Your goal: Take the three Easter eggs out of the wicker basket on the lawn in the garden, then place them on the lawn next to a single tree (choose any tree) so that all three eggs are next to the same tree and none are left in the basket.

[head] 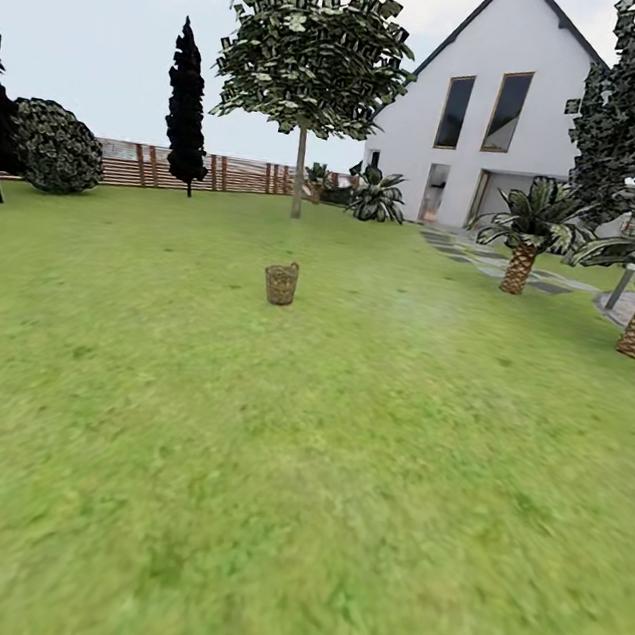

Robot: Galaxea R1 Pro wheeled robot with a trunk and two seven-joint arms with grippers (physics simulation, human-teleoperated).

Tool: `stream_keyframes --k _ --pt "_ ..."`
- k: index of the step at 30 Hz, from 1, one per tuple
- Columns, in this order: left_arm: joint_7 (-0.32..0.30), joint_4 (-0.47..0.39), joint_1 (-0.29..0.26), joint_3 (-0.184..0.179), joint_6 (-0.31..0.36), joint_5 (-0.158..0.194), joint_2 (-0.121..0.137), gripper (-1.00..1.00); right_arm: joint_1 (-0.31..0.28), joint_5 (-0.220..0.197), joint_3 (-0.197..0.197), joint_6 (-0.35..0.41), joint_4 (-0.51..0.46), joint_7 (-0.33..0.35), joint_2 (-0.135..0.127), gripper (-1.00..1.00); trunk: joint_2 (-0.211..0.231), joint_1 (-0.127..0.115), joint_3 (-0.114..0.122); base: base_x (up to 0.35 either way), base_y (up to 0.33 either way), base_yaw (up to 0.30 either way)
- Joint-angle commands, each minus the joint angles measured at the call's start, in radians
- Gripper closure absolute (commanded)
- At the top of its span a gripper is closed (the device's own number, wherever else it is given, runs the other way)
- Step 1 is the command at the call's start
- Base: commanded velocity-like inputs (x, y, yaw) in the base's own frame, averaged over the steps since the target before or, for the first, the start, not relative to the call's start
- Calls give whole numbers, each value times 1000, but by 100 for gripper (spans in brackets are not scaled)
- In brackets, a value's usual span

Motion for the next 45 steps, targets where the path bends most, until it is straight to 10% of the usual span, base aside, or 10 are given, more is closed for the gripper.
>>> stream_keyframes --k 1,45 --pt "-1 -2 1 1 1 0 0 -100 -1 -1 1 -1 2 -2 0 -100 0 1 -1 337 0 0" --pt "-1 -2 1 1 1 0 0 -100 -1 -1 1 -2 2 -2 1 -100 0 1 -1 337 0 0"
